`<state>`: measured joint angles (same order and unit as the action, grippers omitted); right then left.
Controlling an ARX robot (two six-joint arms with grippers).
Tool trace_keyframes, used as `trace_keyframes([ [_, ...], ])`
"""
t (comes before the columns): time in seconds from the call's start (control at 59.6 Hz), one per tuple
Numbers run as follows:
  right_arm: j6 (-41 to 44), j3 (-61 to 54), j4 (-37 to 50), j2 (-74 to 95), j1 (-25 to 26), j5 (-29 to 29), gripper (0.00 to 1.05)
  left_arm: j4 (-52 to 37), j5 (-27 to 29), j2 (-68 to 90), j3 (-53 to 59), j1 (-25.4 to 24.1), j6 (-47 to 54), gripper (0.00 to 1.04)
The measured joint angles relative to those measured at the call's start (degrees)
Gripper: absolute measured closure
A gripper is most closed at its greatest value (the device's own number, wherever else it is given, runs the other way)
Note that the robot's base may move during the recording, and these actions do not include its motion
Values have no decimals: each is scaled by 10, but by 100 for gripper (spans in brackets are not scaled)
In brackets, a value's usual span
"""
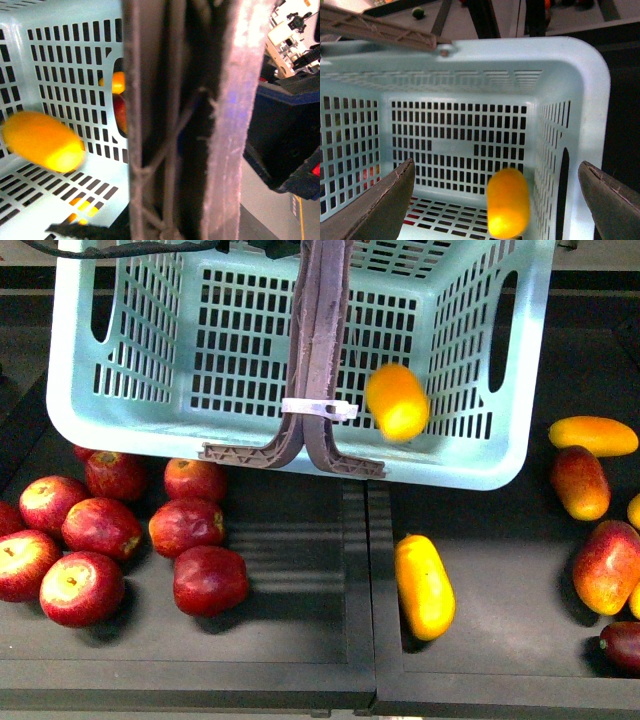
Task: Pick mango and avocado into basket
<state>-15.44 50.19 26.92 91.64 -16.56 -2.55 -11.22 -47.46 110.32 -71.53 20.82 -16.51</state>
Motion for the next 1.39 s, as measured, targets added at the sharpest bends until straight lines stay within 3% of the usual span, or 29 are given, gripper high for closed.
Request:
trace_keyframes([
  [0.117,27,-31,2,-56,22,-22,9,0,-1,1,0,0,0,90],
  [0.302,39,-130,-71,-227,70,-80,9,0,-1,1,0,-2,0,90],
  [0.487,124,-253,96,-306,92,-46,36,0,-4,1,0,2,1,90],
  [0.722,145,-342,114,-366,112,-24,73,0,-7,1,0,1,-2,90],
  [0.789,149,-369,114,-393,120,-19,89,0,-4,1,0,1,-1,90],
  [0.873,153,-392,111,-421,149,20,103,0,-2,1,0,1,-2,90],
  [1.393,153,-470,29,-581,164,24,103,0,-5,1,0,-1,-2,90],
])
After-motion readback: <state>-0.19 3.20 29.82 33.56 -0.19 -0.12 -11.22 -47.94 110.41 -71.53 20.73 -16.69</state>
